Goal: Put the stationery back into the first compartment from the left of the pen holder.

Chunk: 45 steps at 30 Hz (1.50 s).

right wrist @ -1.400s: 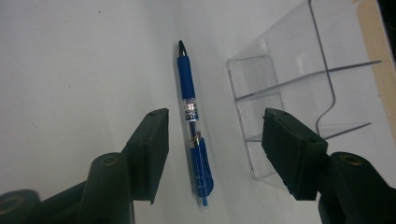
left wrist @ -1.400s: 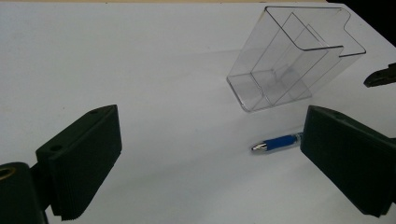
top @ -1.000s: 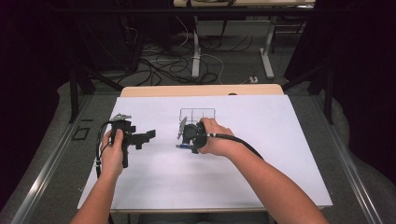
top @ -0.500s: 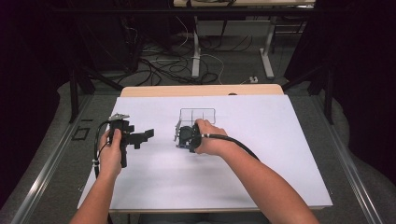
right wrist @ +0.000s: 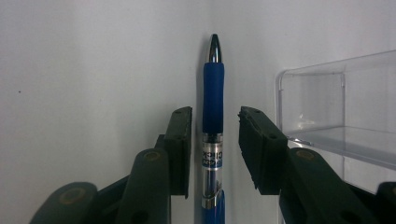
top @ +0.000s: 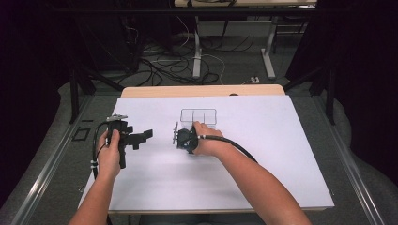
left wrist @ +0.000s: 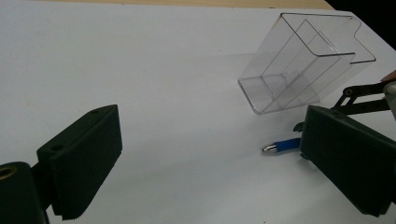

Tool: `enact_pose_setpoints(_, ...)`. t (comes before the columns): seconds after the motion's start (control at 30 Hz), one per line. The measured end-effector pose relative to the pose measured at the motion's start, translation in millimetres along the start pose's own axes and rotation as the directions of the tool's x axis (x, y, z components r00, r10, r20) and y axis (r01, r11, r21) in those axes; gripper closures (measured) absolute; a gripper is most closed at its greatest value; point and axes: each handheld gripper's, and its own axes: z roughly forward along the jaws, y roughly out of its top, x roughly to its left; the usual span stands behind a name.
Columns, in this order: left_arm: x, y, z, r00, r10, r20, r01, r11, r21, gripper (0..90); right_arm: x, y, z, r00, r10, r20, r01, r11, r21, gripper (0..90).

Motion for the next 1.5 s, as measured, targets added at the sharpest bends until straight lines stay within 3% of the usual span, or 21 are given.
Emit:
enact_pose_setpoints(0.27,0.9,0.6,-1.1,1.0000,-0.003,0.001,0.003,1.0000,0.008,5.9,-0.9,0.5,6.7,0.9999,-0.010,-0.008,0.010,1.000,0.023,67.8)
enact_pose_setpoints(0.63,-0.6,0.1,0.9,1.0000,0.000,0.001,0.000,1.0000,-0.001,5.9,1.5,3.2,7.8,0.9994,-0.035,0.000,0.035,0.999,0.039,78.8)
enact_pose_setpoints(1.1,-0.5,-0.1,1.1,1.0000,0.004,0.001,-0.004,1.0000,0.003,6.0,2.6,5.1,7.7,0.9984,-0.055,0.012,0.054,0.998,0.043,79.8)
enact_pose_setpoints(1.47,-0.4,-0.1,1.3,1.0000,0.001,0.000,-0.001,1.0000,0.002,5.9,2.8,6.2,4.7,0.9998,-0.016,0.008,0.015,0.998,0.061,79.9)
enact_pose_setpoints(1.5,-0.4,-0.1,1.4,1.0000,0.001,0.000,-0.001,1.0000,0.002,6.0,3.1,5.5,5.8,0.9997,-0.015,0.018,0.014,0.999,0.045,79.9)
